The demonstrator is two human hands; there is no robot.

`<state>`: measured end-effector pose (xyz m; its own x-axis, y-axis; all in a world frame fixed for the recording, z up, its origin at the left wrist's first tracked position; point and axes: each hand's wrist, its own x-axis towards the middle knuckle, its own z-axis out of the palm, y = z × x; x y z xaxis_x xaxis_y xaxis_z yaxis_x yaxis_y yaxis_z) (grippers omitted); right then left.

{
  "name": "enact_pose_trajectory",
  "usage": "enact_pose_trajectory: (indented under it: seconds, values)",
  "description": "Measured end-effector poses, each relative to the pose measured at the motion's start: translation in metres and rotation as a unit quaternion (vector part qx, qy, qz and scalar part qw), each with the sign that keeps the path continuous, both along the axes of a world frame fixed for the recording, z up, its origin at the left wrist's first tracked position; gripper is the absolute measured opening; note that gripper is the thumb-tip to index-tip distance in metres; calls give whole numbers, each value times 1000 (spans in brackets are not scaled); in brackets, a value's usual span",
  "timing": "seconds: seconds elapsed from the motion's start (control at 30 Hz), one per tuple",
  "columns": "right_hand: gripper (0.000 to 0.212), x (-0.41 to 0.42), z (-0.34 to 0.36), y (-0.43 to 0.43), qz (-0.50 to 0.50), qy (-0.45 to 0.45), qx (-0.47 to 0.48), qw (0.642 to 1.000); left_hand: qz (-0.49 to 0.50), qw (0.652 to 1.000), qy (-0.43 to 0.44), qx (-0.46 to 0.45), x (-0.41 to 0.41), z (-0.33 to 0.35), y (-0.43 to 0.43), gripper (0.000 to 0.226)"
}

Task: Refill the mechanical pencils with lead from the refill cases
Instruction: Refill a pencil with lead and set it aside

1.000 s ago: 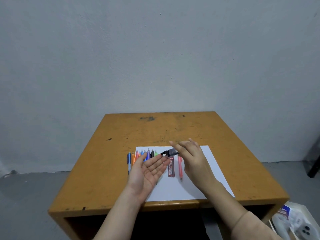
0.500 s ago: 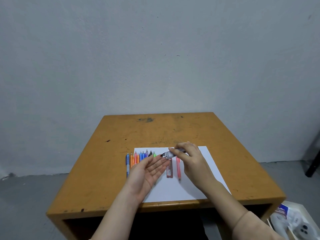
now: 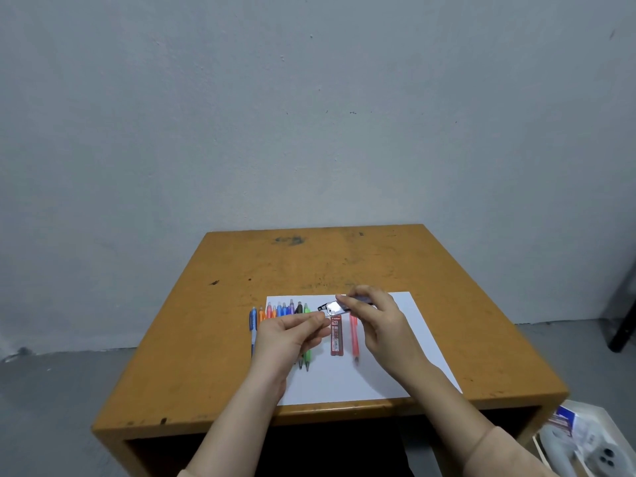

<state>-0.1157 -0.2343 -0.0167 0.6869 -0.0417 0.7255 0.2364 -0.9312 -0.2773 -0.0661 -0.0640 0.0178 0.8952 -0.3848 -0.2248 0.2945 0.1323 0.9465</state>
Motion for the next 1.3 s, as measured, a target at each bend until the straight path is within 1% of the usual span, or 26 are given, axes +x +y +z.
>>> enact_pose_trajectory:
  seconds: [0.1, 0.33, 0.5, 0.63, 0.73, 0.8, 0.87, 1.07, 1.3]
  values:
    - [38, 0, 1, 1, 4, -4, 4, 1000, 11, 1000, -20, 13, 0, 1, -2, 7]
    - [41, -4, 4, 2, -2, 10, 15, 1000, 31, 999, -34, 21, 1, 1, 2, 2]
    - [45, -5, 5, 1, -3, 11, 40, 999, 39, 998, -47, 25, 3, 2, 8, 3]
    - [47, -5, 2, 2, -1, 17, 54, 998, 24, 993, -104, 55, 4, -2, 11, 15]
    - [49, -5, 2, 3, -2, 22, 58, 998, 23, 977, -183, 108, 5, -5, 11, 19]
    - [46, -5, 2, 3, -1, 26, 60, 998, 35, 957, -240, 156, 4, -6, 9, 17]
    - [41, -5, 1, 2, -3, 32, 66, 997, 46, 942, -278, 182, 2, -5, 8, 14]
    - [36, -5, 0, 0, -1, 36, 64, 997, 54, 918, -333, 208, 2, -7, 5, 11]
    - [38, -5, -1, -1, -2, 43, 67, 997, 56, 907, -355, 220, 6, -8, 5, 15]
